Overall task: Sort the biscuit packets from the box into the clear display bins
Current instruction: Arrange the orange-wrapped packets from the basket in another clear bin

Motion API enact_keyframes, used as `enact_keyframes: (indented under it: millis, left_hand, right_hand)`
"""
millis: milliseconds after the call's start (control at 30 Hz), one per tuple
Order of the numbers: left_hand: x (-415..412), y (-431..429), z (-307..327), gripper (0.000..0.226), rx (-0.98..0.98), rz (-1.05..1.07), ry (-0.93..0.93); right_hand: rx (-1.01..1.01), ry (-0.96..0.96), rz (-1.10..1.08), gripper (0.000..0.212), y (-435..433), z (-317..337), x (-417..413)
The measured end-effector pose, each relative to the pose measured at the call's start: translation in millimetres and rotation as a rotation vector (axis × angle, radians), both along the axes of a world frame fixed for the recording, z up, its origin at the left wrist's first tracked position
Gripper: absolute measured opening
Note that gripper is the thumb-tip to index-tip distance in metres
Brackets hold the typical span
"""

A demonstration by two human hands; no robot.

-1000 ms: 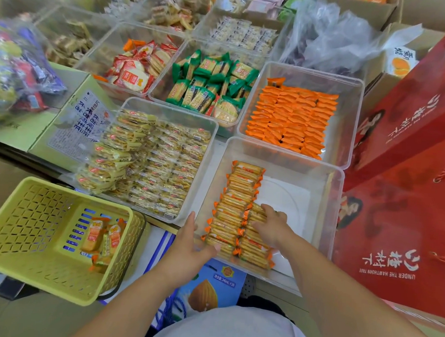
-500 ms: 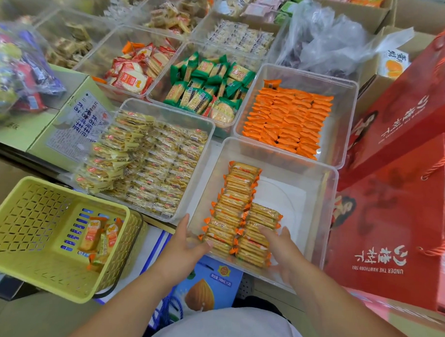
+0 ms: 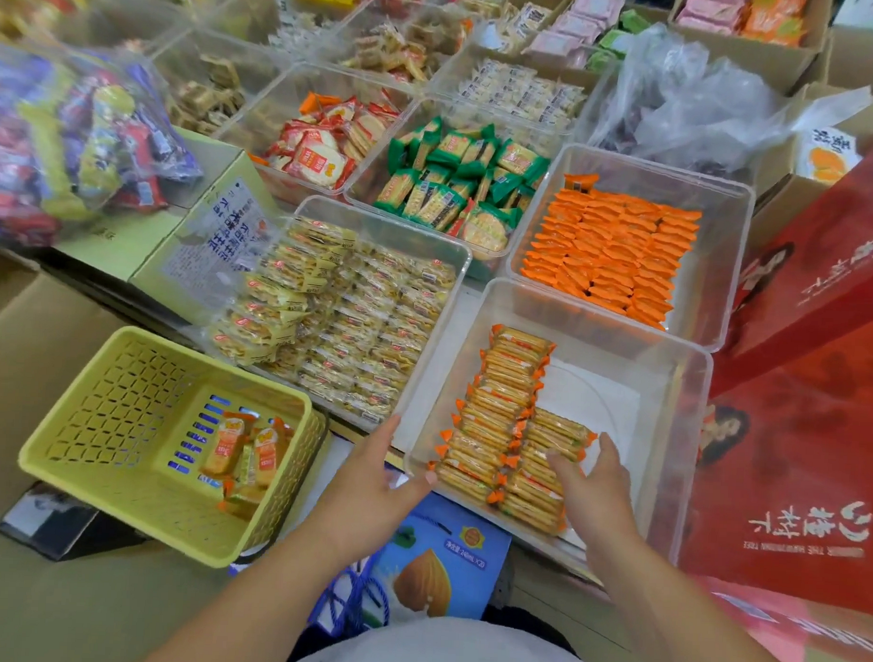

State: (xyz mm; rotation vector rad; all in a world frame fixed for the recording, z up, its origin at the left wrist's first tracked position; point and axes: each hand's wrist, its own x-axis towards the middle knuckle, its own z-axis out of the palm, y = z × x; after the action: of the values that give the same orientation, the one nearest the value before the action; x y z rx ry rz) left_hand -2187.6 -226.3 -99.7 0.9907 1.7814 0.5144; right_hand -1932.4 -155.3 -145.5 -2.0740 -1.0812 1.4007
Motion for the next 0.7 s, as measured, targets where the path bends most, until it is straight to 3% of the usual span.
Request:
enact_keyframes:
  millis: [100, 200, 300, 367, 467, 567, 700]
  left_hand:
    - [-39, -8, 19, 0.032, 0.197, 0.002, 0.092]
    - [-94, -12, 35, 0.012, 0.31, 0.099, 0.156]
    - [-158, -10, 34, 0.017, 0.264, 0.141, 0.213]
    - [-203, -7, 22, 0.006, 0.122, 0.033, 0.28]
    - [-256, -8, -5, 0.045, -0.105, -0.245, 0.394]
    - [-285, -4, -24, 0.076, -0.25, -0.374, 0.401]
    - [-296, 12, -47, 0.096, -0.338, -0.471, 0.446]
  right_hand:
    - [0.257, -0.188, 0.153, 0.073, -8, 18, -31]
    - [0.457, -0.238, 0.311, 0.056, -23, 41, -81]
    - [0.379, -0.03, 0.454, 0.039, -44, 59, -140]
    - [0.251, 0.09, 0.531, 0.037, -58, 63, -181]
    - [0.146, 0.108, 0.589, 0.041, -75, 58, -231]
    - [0.061, 0.08, 0.61, 0.045, -89, 54, -263]
    - [-0.02, 0.066, 0.487, 0.045, -103, 48, -286]
